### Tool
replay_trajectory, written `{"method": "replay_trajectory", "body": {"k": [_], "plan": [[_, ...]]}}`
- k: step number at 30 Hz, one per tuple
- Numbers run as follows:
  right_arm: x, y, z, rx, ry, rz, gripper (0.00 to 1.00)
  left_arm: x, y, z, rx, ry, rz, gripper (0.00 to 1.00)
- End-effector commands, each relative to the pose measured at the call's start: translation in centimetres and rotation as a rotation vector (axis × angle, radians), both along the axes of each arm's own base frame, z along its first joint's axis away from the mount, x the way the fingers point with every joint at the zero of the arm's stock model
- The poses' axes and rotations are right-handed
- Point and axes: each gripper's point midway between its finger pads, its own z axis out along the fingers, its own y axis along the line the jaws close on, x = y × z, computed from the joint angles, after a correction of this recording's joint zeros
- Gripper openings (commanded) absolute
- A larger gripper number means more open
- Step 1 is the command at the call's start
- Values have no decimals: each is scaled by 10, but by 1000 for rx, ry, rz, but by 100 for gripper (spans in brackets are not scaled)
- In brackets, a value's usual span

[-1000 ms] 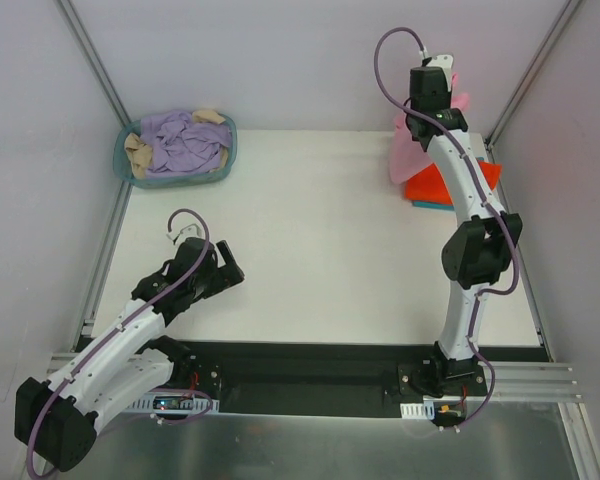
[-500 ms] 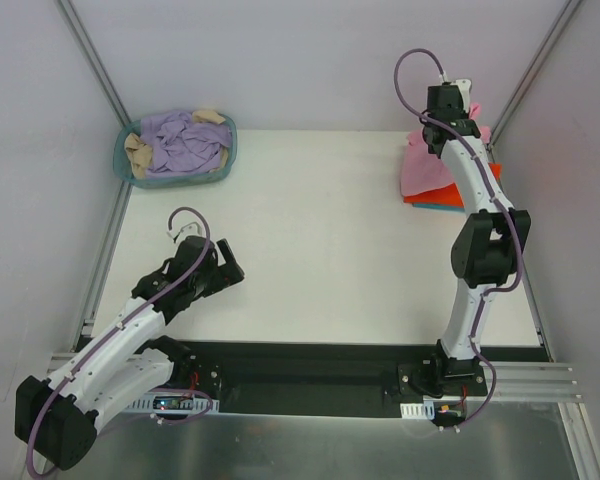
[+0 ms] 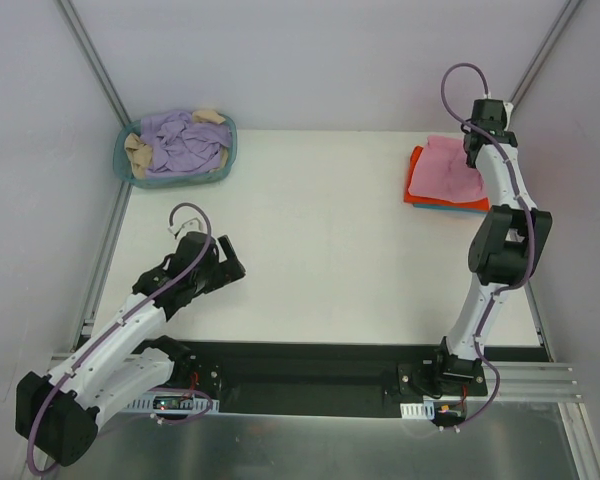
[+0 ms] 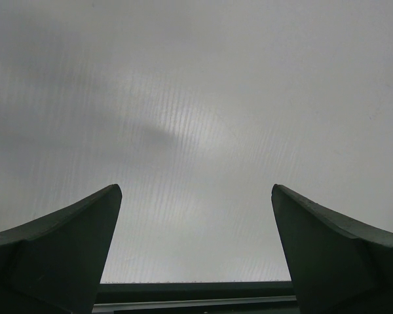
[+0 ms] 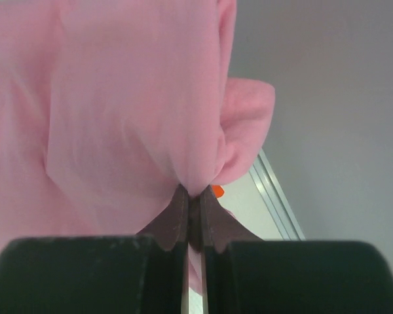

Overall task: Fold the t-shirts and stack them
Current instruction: Put the neatly folded tshirt into the corner of the board with the right arm

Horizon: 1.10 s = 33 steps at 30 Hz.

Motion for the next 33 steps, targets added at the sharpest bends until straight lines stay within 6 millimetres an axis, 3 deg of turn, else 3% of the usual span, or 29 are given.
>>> {"method": "replay_trajectory", "body": {"k": [1, 2, 6, 11, 15, 19, 22, 27, 28, 31, 33], "plan": [[2, -9, -34, 112, 24, 5, 1, 7, -3, 23, -7, -51, -28, 99], [2, -17, -46, 130, 41, -10, 2, 8, -3, 24, -7, -56, -28, 99], [11, -27, -56, 153, 29, -28, 4, 8, -2, 27, -6, -63, -24, 99], [24, -43, -50, 93, 2, -48, 7, 8, -1, 28, -4, -63, -21, 99], [37, -34, -44, 129, -52, 14, 3, 10, 0, 30, 0, -70, -10, 99], [57, -19, -16, 164, -182, 111, 1, 12, 0, 33, 5, -75, -12, 99], [62, -16, -12, 145, -191, 138, 1, 13, 2, 30, 19, -67, 0, 99], [56, -24, -51, 129, -107, 102, 3, 13, 1, 25, 27, -41, -7, 99], [53, -25, -58, 128, -80, 92, 7, 14, 2, 24, 33, -42, -6, 100], [45, -31, -68, 118, -37, 43, 47, 14, 2, 27, 34, -50, -11, 100], [46, -28, -58, 124, -48, 56, 71, 15, 2, 29, 32, -60, -11, 99]]}}
